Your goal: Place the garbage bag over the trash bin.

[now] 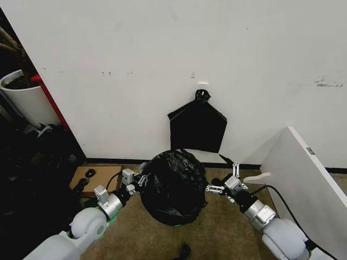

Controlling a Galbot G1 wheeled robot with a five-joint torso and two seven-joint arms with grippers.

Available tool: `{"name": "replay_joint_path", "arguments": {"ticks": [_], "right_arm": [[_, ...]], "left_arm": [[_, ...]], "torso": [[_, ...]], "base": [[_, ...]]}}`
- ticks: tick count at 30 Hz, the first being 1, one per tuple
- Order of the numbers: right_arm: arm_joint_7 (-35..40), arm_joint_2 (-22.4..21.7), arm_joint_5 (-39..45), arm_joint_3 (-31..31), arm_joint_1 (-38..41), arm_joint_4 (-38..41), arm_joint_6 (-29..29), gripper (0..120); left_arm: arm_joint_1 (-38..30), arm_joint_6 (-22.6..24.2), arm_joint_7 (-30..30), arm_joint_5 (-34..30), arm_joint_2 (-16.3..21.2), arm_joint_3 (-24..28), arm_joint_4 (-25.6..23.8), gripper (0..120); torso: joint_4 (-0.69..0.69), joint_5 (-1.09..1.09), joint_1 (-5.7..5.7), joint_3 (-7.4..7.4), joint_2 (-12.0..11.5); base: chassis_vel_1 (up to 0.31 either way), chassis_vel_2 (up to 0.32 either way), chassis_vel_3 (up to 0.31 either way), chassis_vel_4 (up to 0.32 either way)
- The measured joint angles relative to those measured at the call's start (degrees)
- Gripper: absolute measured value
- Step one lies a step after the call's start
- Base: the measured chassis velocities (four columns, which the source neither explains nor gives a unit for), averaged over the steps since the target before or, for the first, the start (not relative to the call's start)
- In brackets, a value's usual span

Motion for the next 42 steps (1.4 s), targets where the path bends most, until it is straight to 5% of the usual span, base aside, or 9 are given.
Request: {"name": "replay_joint_path", "arguments": {"ticks": [24,42], "right_arm": [[0.56,0.32,3.37,-0.37,0.41,-1.57,2.31,0],[0.81,-1.42,20.86,-2.41,2.97,-4.13,-10.21,0]], "left_arm": [[-0.33,-0.17,-0.21,0.43,-0.25,0.27,0.63,1],[0.45,-6.0,2.53,6.47,-0.33,0.47,0.75,1]], "torso": [[0.0,0.0,0.0,0.0,0.0],[0.0,0.01,0.0,0.0,0.0]], "base": [[0.0,0.0,0.0,0.0],[0.0,0.0,0.0,0.0]]}}
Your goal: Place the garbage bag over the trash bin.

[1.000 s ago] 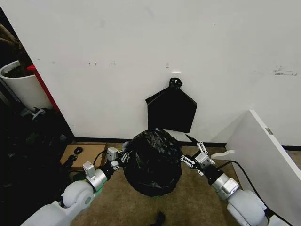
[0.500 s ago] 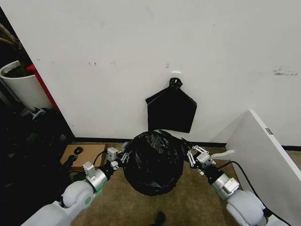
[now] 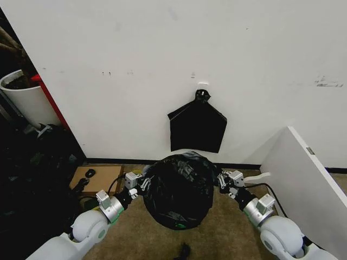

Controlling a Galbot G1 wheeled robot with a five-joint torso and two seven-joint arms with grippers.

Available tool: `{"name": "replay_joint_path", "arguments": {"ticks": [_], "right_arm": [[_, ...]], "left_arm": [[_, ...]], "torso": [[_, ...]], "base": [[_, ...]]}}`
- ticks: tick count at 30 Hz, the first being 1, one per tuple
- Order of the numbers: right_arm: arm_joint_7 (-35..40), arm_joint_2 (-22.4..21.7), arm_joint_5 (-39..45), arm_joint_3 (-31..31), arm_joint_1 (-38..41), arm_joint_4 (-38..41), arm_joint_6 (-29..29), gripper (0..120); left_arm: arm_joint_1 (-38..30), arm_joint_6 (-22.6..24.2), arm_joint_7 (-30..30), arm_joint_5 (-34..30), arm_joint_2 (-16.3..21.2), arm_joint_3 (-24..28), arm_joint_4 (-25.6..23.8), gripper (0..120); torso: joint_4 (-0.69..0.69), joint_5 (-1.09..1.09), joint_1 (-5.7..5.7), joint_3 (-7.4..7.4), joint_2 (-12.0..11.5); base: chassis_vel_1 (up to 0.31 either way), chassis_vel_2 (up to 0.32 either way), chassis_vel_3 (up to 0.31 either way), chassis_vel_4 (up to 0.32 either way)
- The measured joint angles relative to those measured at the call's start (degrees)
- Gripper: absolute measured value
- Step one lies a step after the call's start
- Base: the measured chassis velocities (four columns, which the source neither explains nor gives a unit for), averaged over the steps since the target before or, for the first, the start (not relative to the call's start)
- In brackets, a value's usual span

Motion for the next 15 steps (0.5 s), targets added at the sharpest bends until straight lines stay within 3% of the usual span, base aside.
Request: {"name": "replay_joint_path", "arguments": {"ticks": [13,15], "right_arm": [[1.32,0.94,-3.11,-2.15,0.16,-1.96,0.42,0],[0.99,1.13,-2.94,-2.19,-0.41,-1.65,0.98,5]], "left_arm": [[0.48,-0.65,0.14,0.11,-0.15,0.11,-0.46,1],[0.69,-0.6,0.04,-0.01,-0.15,0.11,-0.52,1]], "torso": [[0.0,-0.01,0.0,0.0,0.0],[-0.01,-0.01,0.0,0.0,0.0]], "base": [[0.0,0.0,0.0,0.0],[0.0,0.0,0.0,0.0]]}}
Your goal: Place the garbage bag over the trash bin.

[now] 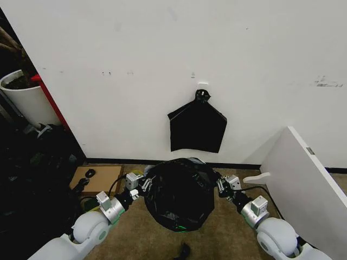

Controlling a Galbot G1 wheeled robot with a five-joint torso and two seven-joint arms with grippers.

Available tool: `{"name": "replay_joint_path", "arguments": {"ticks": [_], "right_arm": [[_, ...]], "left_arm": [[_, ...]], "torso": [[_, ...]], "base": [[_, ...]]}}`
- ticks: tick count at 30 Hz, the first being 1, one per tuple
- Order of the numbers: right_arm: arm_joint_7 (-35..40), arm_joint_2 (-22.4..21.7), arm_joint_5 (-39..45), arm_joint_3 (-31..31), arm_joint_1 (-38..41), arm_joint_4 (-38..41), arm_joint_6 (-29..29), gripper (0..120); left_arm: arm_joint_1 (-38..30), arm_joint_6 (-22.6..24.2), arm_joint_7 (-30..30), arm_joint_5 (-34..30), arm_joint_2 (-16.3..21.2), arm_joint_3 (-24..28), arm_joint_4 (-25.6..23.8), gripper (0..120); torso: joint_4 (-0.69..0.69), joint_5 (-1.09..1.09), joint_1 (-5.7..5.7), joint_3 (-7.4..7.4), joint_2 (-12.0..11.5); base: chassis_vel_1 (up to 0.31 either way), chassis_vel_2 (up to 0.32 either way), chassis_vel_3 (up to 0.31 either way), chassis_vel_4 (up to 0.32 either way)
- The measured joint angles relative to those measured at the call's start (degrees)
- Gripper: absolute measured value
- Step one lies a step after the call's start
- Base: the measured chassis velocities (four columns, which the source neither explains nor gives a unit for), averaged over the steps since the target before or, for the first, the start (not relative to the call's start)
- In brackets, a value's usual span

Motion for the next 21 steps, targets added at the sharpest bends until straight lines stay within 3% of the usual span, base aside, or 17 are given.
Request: {"name": "replay_joint_path", "arguments": {"ticks": [12,21], "right_arm": [[-4.69,-0.57,4.49,3.05,-0.92,-1.21,5.17,51],[-9.93,-1.4,5.96,5.27,-1.42,-2.43,6.92,80]], "left_arm": [[-0.63,2.04,-4.15,-0.24,-0.07,-0.36,1.78,1],[-1.14,2.65,-5.05,-1.04,-0.25,-0.15,1.86,1]], "torso": [[0.01,0.0,0.0,0.0,0.0],[0.01,-0.01,0.0,0.0,0.0]], "base": [[0.0,0.0,0.0,0.0],[0.0,0.0,0.0,0.0]]}}
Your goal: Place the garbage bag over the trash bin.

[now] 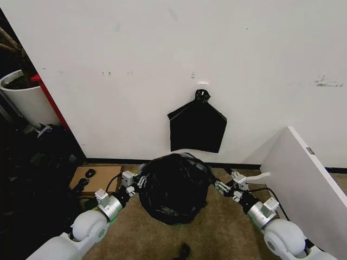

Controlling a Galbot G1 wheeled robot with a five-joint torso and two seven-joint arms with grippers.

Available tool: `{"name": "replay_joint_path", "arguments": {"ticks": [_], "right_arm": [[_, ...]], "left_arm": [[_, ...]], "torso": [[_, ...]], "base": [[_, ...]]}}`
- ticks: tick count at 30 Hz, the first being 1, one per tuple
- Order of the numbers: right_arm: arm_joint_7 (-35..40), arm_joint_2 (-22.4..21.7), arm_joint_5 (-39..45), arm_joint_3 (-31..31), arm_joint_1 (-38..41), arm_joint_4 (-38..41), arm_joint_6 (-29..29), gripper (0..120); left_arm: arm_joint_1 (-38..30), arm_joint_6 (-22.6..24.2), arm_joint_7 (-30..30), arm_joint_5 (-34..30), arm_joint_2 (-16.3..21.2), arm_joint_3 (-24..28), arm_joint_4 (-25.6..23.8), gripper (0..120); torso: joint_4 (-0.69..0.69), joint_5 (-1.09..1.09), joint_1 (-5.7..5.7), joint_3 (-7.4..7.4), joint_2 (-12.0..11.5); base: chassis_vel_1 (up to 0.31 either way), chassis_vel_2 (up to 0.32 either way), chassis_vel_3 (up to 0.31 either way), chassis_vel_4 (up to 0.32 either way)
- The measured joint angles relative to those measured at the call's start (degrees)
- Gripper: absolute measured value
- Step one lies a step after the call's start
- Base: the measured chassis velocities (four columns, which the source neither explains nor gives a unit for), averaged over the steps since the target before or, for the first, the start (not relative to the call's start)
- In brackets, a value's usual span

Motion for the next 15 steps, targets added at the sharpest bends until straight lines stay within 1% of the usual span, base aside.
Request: {"name": "replay_joint_path", "arguments": {"ticks": [1,2,3,4,5,6,7,8,10,11,13,15], "right_arm": [[-0.67,-0.01,0.35,0.03,0.04,-0.19,0.18,85],[-0.8,0.03,0.61,0.04,0.06,-0.27,0.2,87],[-0.51,0.37,1.14,0.04,0.19,-0.39,0.2,93],[0.17,0.62,1.46,0.07,0.24,-0.39,0.09,96],[1.04,0.83,1.68,0.13,0.29,-0.35,-0.19,96],[3.82,1.4,2.37,0.34,0.34,0.01,-1.15,99],[3.82,1.4,2.37,0.34,0.34,0.01,-1.15,99],[6.14,1.78,3.01,0.57,0.34,0.61,-1.98,100],[12.37,2.83,4.69,1.77,0.01,3.15,-4.67,100],[16.67,3.64,4.95,2.4,-0.5,5.43,-6.7,100],[22.91,4.73,4.29,2.52,-1.64,10.16,-10.72,100],[28.42,5.63,3.53,1.19,-2.63,15.06,-15.51,96]], "left_arm": [[-0.01,0.05,-0.01,0.03,0.0,0.02,-0.06,1],[-0.03,0.08,-0.05,0.08,-0.03,0.02,-0.08,1],[-0.04,0.22,-0.4,0.09,-0.14,0.02,-0.09,1],[-0.04,0.36,-0.73,0.07,-0.21,0.0,-0.1,1],[-0.04,0.48,-1.0,0.04,-0.25,-0.02,-0.13,1],[0.02,0.95,-2.02,0.04,-0.41,-0.1,-0.24,1],[0.02,0.95,-2.02,0.04,-0.41,-0.1,-0.24,1],[0.07,1.48,-3.23,0.23,-0.58,-0.16,-0.32,1],[0.14,3.71,-8.03,0.88,-1.43,-0.23,-0.59,1],[0.2,5.31,-11.04,0.77,-2.05,-0.26,-1.03,1],[0.55,7.55,-15.57,0.68,-3.02,-0.23,-2.08,1],[0.82,8.91,-19.05,1.28,-3.8,0.18,-3.28,1]], "torso": [[0.0,0.0,0.0,0.0,0.0],[0.0,0.01,0.0,0.0,0.0],[0.0,0.02,0.0,0.0,0.0],[0.0,0.01,0.0,0.0,0.0],[0.0,0.0,0.0,0.0,0.0],[0.0,0.02,0.0,0.0,0.0],[0.0,0.02,0.0,0.0,0.0],[0.0,0.03,0.0,0.0,0.0],[0.01,0.0,0.0,0.0,0.0],[0.01,0.0,0.0,0.0,0.0],[0.0,-0.01,0.0,0.0,0.0],[0.0,0.01,0.0,0.0,0.0]], "base": [[0.0,0.0,0.0,0.0],[0.0,0.0,0.0,0.0],[0.0,0.0,0.0,0.0],[0.0,0.0,0.0,0.0],[0.0,0.0,0.0,0.0],[0.0,0.0,0.0,0.0],[0.0,0.0,0.0,0.0],[0.0,0.0,0.0,0.0],[0.0,0.0,0.0,0.0],[0.0,0.0,0.0,0.0],[0.0,0.0,0.0,0.0],[0.0,0.0,0.0,0.0]]}}
